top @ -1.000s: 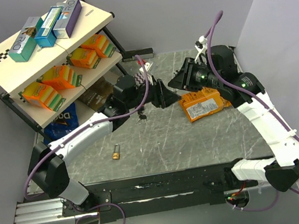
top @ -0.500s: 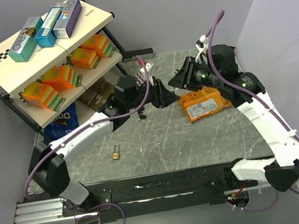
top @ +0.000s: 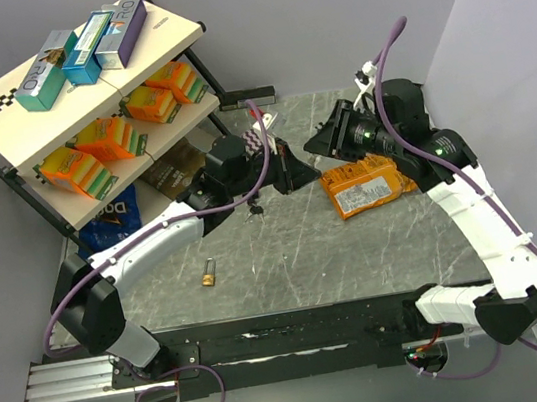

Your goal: Unlock with the key

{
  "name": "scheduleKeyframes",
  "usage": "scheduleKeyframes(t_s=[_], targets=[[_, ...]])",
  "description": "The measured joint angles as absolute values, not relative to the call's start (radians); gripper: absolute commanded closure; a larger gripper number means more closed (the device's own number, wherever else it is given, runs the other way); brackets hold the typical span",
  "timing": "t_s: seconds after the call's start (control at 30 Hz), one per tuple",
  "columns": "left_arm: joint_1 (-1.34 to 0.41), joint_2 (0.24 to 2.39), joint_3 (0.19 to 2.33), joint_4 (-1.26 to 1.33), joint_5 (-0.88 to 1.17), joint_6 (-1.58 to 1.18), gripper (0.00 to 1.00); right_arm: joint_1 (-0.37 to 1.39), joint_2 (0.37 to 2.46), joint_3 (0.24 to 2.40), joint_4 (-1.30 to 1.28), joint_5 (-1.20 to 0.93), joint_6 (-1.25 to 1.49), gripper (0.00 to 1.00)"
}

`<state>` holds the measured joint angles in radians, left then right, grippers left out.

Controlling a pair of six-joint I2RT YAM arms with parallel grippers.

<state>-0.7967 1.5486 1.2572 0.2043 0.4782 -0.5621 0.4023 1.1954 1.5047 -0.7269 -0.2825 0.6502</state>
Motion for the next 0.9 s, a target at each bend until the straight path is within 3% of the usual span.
scheduleKeyframes(t_s=[0.2, 0.33, 0.53, 0.73, 0.9], targets=[[-0.797, 1.548, 1.257, 0.196, 0.487, -0.553, 0.99, 0.386, 1.195, 1.491, -0.723, -0.282, 0.650, 1.00], [-0.797, 1.548, 1.276, 0.121, 0.525, -0.511, 0.99, 0.362, 1.177, 1.419, -0.694, -0.295, 0.633, 0.93], [-0.797, 1.539, 1.341, -0.046, 0.623, -0.431, 0.99, 0.344, 1.187, 1.347, -0.692, -0.381, 0.518, 0.70], [-0.797, 1.514, 1.347, -0.196, 0.712, -0.382, 0.99, 0.344, 1.182, 1.313, -0.674, -0.481, 0.401, 0.33], [-0.797, 1.514, 1.375, -0.330, 0.797, -0.350, 0.99, 0.344, 1.175, 1.286, -0.665, -0.564, 0.313, 0.31]])
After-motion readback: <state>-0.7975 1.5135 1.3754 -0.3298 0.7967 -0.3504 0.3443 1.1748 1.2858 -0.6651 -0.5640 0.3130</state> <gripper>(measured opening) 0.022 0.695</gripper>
